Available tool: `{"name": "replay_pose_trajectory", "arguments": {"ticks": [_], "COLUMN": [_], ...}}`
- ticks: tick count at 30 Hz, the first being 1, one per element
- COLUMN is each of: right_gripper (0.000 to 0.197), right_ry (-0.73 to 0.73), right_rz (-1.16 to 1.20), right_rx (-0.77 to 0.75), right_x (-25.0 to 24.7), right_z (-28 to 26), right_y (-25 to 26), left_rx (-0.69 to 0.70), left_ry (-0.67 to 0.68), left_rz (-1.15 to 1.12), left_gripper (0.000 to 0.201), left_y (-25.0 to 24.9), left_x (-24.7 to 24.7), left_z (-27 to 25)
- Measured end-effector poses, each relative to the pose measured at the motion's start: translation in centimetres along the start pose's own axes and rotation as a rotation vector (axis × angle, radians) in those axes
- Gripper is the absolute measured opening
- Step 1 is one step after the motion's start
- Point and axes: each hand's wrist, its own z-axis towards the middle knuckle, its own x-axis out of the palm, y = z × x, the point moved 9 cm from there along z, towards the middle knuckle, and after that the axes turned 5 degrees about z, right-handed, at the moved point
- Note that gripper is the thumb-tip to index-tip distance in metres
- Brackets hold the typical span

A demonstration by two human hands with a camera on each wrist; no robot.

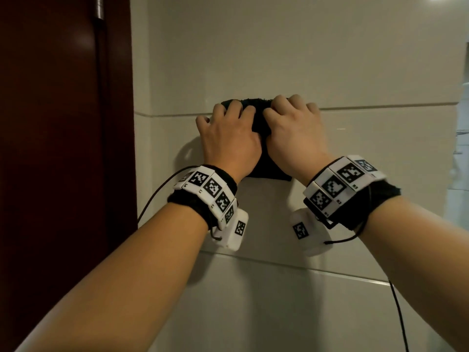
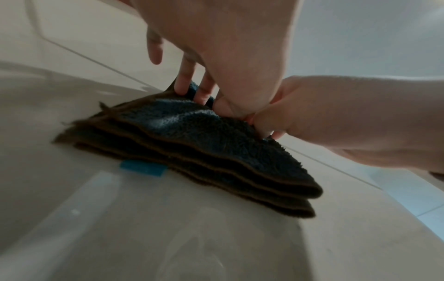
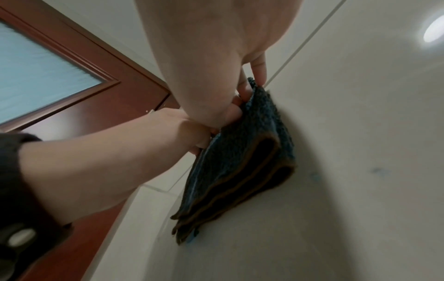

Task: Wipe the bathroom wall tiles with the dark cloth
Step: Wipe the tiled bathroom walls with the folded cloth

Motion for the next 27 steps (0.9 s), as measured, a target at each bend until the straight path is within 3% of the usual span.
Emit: {"name": "replay_pose_trajectory", "arguments": {"ticks": [8, 12, 17, 27], "right_gripper": [0.033, 0.022, 0.025, 0.029], "right_ry": [0.059, 0.13, 0.152, 0.16], "right_rz": [0.048, 0.056, 0.08, 0.071], "right_rx": [-0.045, -0.069, -0.115, -0.093], "right_x": [3.8, 6.0, 7.6, 7.4], "right_z": [3.6, 5.8, 7.2, 7.1], "right_y": [7.0, 11.1, 13.5, 13.0], "left_rx": [-0.082, -0.141, -0.129, -0.203], "left_ry": [0.113, 0.184, 0.252, 0.336], "left_rz": [0.084, 0.187, 0.295, 0.132], "left_gripper": [0.046, 0.049, 0.046, 0.04], "left_y": [8.1, 12.6, 14.3, 14.6], "left_x": [1.1, 1.8, 2.2, 2.6], "left_z": [-0.3, -0.6, -0.2, -0.3]}}
